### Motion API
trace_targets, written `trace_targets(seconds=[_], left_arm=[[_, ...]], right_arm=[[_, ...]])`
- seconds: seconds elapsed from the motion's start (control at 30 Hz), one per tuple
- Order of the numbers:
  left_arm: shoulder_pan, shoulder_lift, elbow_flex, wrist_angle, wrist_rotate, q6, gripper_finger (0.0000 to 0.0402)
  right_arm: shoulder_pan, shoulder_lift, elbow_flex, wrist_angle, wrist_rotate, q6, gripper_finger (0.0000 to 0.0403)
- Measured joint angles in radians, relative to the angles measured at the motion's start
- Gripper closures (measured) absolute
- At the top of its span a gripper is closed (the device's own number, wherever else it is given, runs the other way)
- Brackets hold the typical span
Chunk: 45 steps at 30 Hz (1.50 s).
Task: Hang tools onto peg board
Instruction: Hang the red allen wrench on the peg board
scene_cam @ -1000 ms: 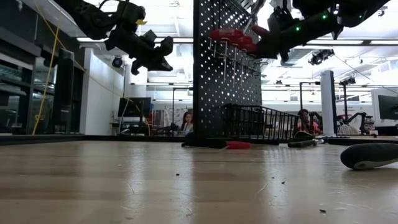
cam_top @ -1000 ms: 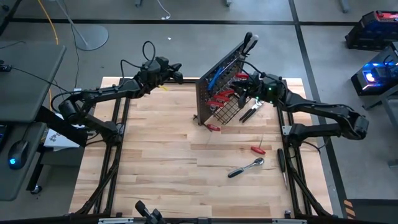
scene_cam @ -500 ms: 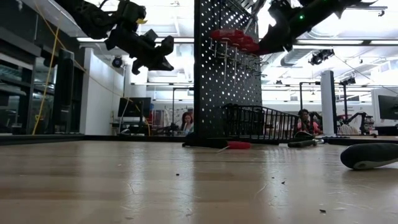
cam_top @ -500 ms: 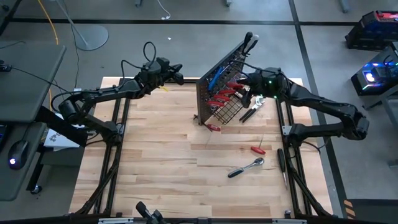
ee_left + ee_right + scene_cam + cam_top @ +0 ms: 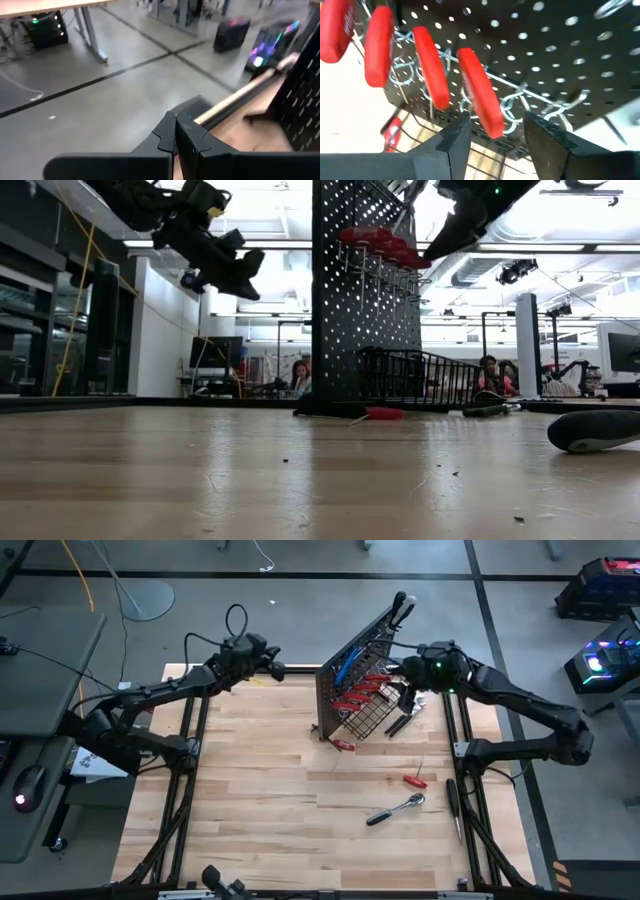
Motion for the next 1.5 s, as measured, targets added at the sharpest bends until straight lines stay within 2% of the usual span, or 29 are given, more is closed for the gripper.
trace_targets(seconds=[0.17,0.33,0.4,0.5,0.57,0.73,0.93,1.03,1.17,1.33,1.5], left_arm=[[0.011,-0.044,0.0,-0.17,0.058,0.104,0.0401],[-0.022,-0.021,0.0,-0.367,0.132,0.047,0.0401],[-0.054,-0.004,-0.018,-0.389,0.139,0.019,0.0401],[-0.117,0.01,-0.076,-0.346,0.194,-0.035,0.0401],[-0.168,0.01,-0.133,-0.261,0.236,-0.094,0.0401],[-0.315,0.01,-0.284,-0.041,0.248,-0.335,0.0401],[-0.515,0.012,-0.328,0.003,0.13,-0.522,0.0401],[-0.598,0.012,-0.327,0.007,0.058,-0.573,0.0401],[-0.678,0.012,-0.272,-0.09,0.011,-0.615,0.0401],[-0.764,0.012,-0.156,-0.233,-0.088,-0.579,0.0401],[-0.818,0.012,-0.083,-0.309,-0.243,-0.51,0.0401]], right_arm=[[0.0,-0.002,0.078,-0.13,0.045,-0.009,0.023],[0.0,-0.022,0.119,-0.288,0.062,0.082,0.023],[0.0,-0.034,0.12,-0.363,0.06,0.132,0.023],[0.011,-0.044,0.108,-0.479,0.019,0.25,0.023],[0.025,-0.046,0.089,-0.537,-0.028,0.348,0.023],[0.093,-0.057,-0.009,-0.622,-0.094,0.676,0.023],[0.193,-0.07,-0.273,-0.555,-0.187,1.119,0.0231],[0.248,-0.071,-0.418,-0.446,-0.199,1.231,0.0231],[0.29,-0.071,-0.557,-0.304,-0.192,1.337,0.0231],[0.347,-0.071,-0.617,-0.284,-0.199,1.429,0.0231],[0.387,-0.071,-0.617,-0.301,-0.128,1.565,0.0233]])
